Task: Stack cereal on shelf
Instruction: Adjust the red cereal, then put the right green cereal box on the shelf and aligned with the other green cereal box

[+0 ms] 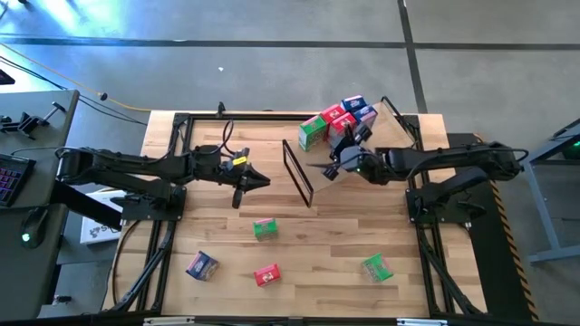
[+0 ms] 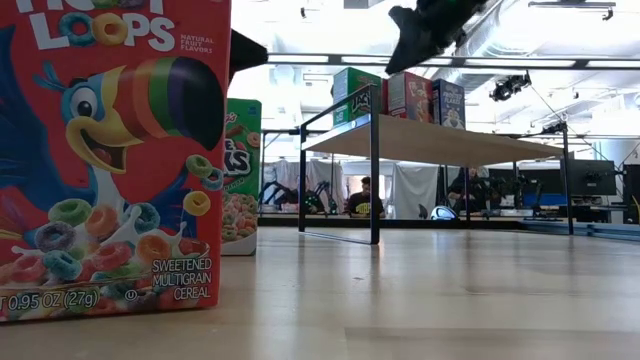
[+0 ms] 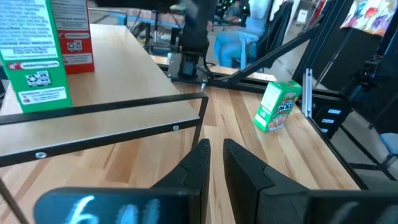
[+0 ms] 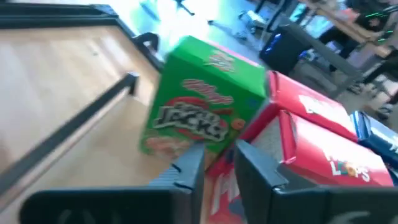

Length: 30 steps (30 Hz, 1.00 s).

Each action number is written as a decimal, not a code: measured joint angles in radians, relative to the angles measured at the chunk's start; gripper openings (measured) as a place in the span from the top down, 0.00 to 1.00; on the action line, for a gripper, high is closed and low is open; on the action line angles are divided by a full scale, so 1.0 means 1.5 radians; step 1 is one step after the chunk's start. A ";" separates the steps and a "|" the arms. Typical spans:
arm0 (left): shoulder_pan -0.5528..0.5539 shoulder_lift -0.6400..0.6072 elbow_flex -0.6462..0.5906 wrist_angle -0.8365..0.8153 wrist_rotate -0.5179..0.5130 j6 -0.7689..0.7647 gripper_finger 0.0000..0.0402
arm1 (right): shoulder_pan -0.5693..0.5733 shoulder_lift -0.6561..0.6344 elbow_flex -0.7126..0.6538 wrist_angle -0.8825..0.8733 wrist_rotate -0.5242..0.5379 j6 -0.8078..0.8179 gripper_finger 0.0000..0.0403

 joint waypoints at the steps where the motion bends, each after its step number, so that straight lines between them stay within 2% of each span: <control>1: 0.001 0.008 -0.009 0.023 0.002 0.000 0.91 | 0.011 0.000 0.015 -0.030 -0.008 0.014 0.81; 9: 0.006 0.064 -0.044 0.184 0.003 0.013 0.91 | 0.118 0.000 0.111 -0.334 -0.174 0.275 0.65; 17: 0.015 0.092 -0.044 0.213 0.003 0.024 0.91 | 0.285 0.000 0.124 -0.560 -0.359 0.670 0.39; 20: 0.014 0.091 -0.044 0.213 0.004 0.019 0.91 | 0.360 0.002 0.124 -0.604 -0.403 0.813 0.33; 24: 0.014 0.091 -0.044 0.213 0.004 0.012 0.91 | 0.446 0.007 0.125 -0.609 -0.421 0.983 0.30; 30: 0.014 0.091 -0.044 0.212 0.003 0.001 0.91 | 0.527 0.060 0.125 -0.615 -0.456 1.118 0.29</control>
